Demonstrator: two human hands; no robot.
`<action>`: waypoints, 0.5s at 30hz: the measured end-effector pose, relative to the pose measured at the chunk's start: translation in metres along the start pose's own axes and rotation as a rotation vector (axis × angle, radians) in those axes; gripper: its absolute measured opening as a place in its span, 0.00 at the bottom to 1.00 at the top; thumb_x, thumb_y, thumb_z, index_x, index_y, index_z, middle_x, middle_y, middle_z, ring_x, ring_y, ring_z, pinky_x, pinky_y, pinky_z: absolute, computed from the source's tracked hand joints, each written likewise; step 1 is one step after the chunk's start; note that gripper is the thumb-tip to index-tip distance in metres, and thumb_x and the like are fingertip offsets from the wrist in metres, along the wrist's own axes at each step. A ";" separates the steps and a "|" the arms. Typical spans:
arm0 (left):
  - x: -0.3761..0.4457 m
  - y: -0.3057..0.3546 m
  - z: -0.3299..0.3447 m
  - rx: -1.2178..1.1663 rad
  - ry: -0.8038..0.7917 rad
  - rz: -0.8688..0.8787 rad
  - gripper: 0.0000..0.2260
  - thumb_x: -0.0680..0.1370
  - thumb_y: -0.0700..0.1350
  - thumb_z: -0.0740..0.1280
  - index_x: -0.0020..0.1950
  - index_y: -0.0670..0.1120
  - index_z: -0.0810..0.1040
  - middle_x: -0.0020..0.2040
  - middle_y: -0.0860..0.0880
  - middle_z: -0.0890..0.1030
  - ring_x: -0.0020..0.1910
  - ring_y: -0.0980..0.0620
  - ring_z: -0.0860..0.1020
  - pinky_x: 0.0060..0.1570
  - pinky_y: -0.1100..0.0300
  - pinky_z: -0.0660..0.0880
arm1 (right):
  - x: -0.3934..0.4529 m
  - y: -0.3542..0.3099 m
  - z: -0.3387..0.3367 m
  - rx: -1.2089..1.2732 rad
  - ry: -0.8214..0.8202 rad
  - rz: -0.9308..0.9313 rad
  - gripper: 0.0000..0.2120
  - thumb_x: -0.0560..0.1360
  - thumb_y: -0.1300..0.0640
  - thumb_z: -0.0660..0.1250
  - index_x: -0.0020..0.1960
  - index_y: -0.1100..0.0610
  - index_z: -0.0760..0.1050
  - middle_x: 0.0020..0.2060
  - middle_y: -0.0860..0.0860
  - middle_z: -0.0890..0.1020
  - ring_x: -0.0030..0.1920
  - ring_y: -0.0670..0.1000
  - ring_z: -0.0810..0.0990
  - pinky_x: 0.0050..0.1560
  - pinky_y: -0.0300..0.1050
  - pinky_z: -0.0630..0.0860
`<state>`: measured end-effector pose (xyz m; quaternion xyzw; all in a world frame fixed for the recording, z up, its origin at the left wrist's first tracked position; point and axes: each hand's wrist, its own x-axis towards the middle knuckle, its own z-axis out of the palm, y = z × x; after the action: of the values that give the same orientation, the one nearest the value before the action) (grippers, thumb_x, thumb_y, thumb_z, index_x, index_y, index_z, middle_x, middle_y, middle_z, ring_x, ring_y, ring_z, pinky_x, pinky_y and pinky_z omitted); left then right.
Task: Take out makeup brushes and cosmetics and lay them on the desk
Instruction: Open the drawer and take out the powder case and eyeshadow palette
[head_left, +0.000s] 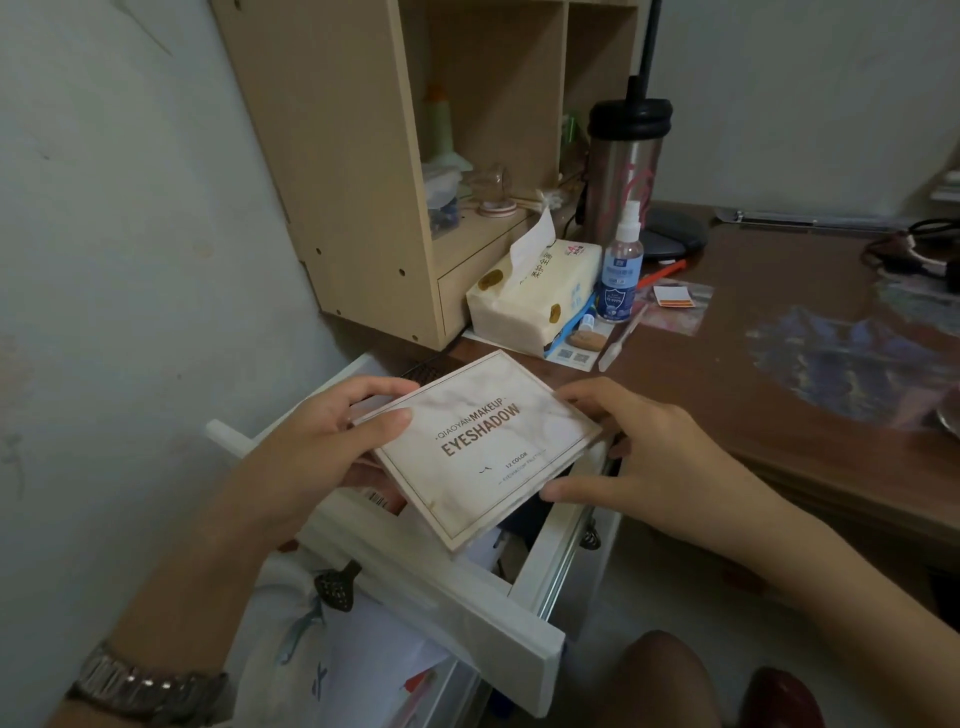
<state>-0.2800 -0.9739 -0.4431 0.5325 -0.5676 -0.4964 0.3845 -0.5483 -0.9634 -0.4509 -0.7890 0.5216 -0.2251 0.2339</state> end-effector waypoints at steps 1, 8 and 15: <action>-0.002 0.004 0.003 -0.007 -0.009 0.008 0.09 0.76 0.42 0.65 0.54 0.51 0.79 0.43 0.46 0.85 0.39 0.50 0.84 0.33 0.59 0.80 | -0.002 0.000 -0.003 0.024 0.002 -0.003 0.35 0.63 0.40 0.74 0.66 0.40 0.63 0.61 0.38 0.73 0.55 0.40 0.74 0.51 0.38 0.77; 0.008 0.029 0.046 -0.136 -0.037 0.022 0.10 0.75 0.41 0.66 0.55 0.50 0.77 0.43 0.48 0.86 0.42 0.52 0.84 0.34 0.62 0.80 | -0.017 0.011 -0.049 -0.010 0.093 0.035 0.37 0.62 0.43 0.75 0.68 0.42 0.65 0.52 0.31 0.70 0.48 0.32 0.72 0.43 0.27 0.73; 0.043 0.056 0.128 -0.198 -0.088 -0.006 0.10 0.76 0.40 0.66 0.56 0.50 0.74 0.51 0.46 0.82 0.45 0.51 0.84 0.39 0.57 0.82 | -0.032 0.052 -0.114 -0.155 0.166 0.188 0.35 0.61 0.46 0.77 0.65 0.46 0.69 0.55 0.39 0.75 0.45 0.35 0.73 0.40 0.31 0.69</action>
<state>-0.4213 -0.9997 -0.4199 0.4713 -0.5307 -0.5739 0.4085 -0.6656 -0.9670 -0.3957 -0.7311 0.6266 -0.2255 0.1484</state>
